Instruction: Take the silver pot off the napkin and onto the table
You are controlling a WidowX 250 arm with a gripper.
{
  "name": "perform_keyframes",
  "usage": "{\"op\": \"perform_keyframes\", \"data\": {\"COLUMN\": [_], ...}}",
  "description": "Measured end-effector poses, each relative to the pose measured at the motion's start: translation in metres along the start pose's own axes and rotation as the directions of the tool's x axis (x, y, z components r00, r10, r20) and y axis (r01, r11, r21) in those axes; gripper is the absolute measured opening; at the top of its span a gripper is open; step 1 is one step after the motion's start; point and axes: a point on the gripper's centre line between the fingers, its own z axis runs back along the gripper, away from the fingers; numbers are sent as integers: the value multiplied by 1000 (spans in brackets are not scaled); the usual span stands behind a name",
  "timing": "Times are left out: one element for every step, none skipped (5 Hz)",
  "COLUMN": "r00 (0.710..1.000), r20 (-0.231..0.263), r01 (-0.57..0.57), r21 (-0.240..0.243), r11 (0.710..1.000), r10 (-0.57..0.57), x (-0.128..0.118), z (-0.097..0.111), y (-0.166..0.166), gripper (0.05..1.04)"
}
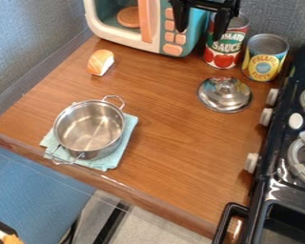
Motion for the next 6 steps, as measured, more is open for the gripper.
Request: {"op": "perform_keyframes", "data": {"r00": [999,993,995,996,993,992], "r20": [-46,-114,-94,-87,-114,-125], "r01": [2,-11,-22,-2,14,-24], "r21": [-8,-34,-33,-4,62,85], "r11": [1000,999,999,1000,998,996], "r10": [-2,7,18,2,-7,35], "x": [-7,-46,-76,-115,-148,-162], "z": [-20,-38,-28,-13,-16,-32], "y": [-2,2,11,20,32,46], "gripper": [999,999,999,999,999,999]}}
